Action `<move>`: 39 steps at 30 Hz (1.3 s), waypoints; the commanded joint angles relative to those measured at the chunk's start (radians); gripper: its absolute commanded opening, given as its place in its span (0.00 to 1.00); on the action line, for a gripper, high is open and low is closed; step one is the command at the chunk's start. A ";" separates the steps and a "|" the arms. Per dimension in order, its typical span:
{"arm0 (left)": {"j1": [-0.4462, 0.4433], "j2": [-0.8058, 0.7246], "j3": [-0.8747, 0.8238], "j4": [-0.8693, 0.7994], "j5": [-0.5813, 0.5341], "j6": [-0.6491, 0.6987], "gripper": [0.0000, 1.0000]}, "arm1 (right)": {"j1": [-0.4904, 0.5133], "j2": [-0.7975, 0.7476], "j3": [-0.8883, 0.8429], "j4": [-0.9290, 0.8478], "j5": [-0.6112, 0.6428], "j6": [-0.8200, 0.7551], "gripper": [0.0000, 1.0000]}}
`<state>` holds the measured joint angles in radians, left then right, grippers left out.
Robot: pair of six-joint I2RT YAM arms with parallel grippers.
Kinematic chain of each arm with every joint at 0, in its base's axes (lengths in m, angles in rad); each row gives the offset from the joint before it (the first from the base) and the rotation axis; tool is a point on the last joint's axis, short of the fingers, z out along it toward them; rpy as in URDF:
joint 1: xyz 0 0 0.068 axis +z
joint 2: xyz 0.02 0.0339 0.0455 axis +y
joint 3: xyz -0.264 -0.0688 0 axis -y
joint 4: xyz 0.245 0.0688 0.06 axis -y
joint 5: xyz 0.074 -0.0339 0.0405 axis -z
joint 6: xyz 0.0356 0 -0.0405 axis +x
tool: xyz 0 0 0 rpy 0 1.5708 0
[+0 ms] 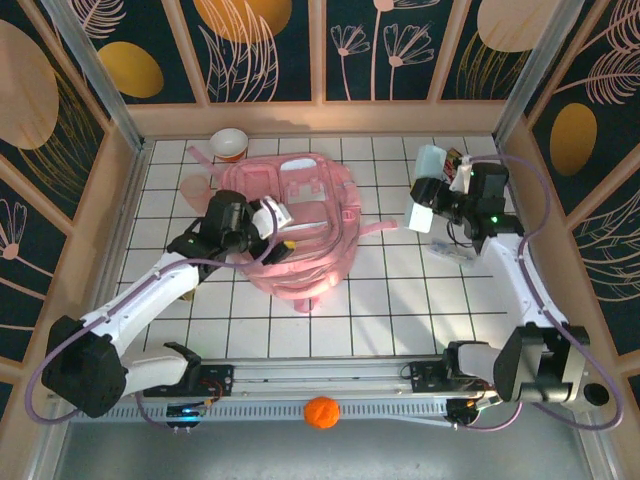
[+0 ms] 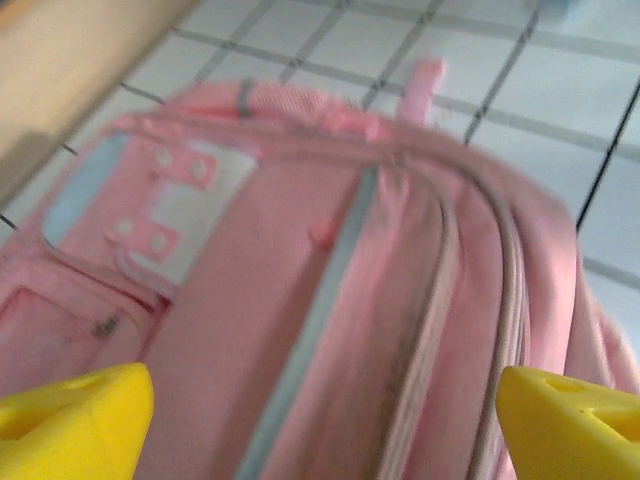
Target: Pack the student bag
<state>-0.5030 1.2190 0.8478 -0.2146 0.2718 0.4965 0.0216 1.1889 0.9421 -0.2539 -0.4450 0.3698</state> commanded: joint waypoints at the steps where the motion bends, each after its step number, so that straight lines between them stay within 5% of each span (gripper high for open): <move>1: -0.005 0.016 -0.029 -0.064 -0.024 0.186 0.90 | 0.012 -0.069 -0.044 0.096 -0.049 0.123 0.45; 13: -0.052 0.135 -0.041 0.063 -0.118 0.124 0.91 | 0.031 -0.102 -0.074 0.077 -0.023 0.144 0.45; 20: -0.051 0.096 -0.036 0.189 -0.224 0.073 0.74 | 0.034 -0.100 -0.069 0.072 -0.009 0.141 0.45; 31: -0.050 0.081 0.008 0.196 -0.222 0.071 0.78 | 0.062 -0.082 -0.057 0.079 0.007 0.149 0.44; 39: -0.051 0.139 -0.025 0.255 -0.325 0.085 0.68 | 0.088 -0.069 -0.045 0.086 0.022 0.154 0.43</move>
<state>-0.5575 1.3281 0.8265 -0.0410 0.0212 0.5755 0.0982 1.1156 0.8715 -0.2153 -0.4377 0.5083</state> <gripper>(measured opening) 0.679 0.625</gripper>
